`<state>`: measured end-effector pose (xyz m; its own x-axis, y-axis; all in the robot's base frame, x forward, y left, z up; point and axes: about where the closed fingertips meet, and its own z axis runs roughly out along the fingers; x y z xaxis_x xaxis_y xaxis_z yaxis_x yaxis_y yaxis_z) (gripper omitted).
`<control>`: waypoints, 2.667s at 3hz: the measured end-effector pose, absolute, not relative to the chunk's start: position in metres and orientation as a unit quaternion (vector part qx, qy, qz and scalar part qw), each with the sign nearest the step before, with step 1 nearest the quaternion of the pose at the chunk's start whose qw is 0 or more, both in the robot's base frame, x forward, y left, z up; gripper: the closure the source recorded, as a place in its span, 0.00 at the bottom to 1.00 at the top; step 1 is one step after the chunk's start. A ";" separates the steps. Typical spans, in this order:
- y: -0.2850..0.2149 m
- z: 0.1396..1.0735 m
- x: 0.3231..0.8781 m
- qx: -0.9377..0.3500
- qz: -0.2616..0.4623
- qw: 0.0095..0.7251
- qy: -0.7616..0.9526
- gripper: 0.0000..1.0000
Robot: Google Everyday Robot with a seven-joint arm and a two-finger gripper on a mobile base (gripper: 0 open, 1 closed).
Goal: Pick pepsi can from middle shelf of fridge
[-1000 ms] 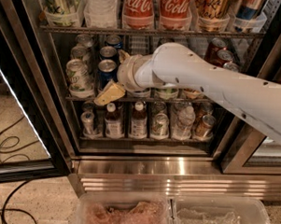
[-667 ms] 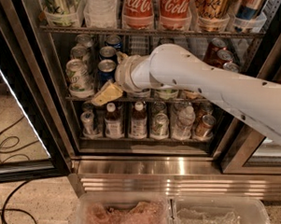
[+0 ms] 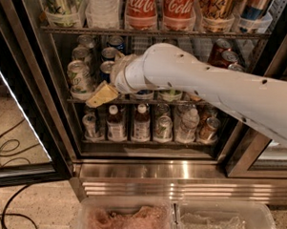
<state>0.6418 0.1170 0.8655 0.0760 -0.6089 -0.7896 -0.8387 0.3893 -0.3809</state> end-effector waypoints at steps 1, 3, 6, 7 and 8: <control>0.116 0.868 0.637 -0.522 0.114 0.522 0.665 0.00; 0.107 0.883 0.621 -0.495 0.088 0.568 0.652 0.00; 0.116 0.863 0.619 -0.492 0.141 0.545 0.664 0.00; 0.117 0.862 0.619 -0.493 0.142 0.543 0.664 0.00; 0.118 0.859 0.619 -0.488 0.140 0.546 0.667 0.00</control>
Offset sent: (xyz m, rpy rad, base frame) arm -0.0249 -0.0168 0.0190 0.0949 -0.1676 -0.1142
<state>0.6188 0.1179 0.8591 0.0718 -0.4976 -0.8644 -0.8034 0.4848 -0.3458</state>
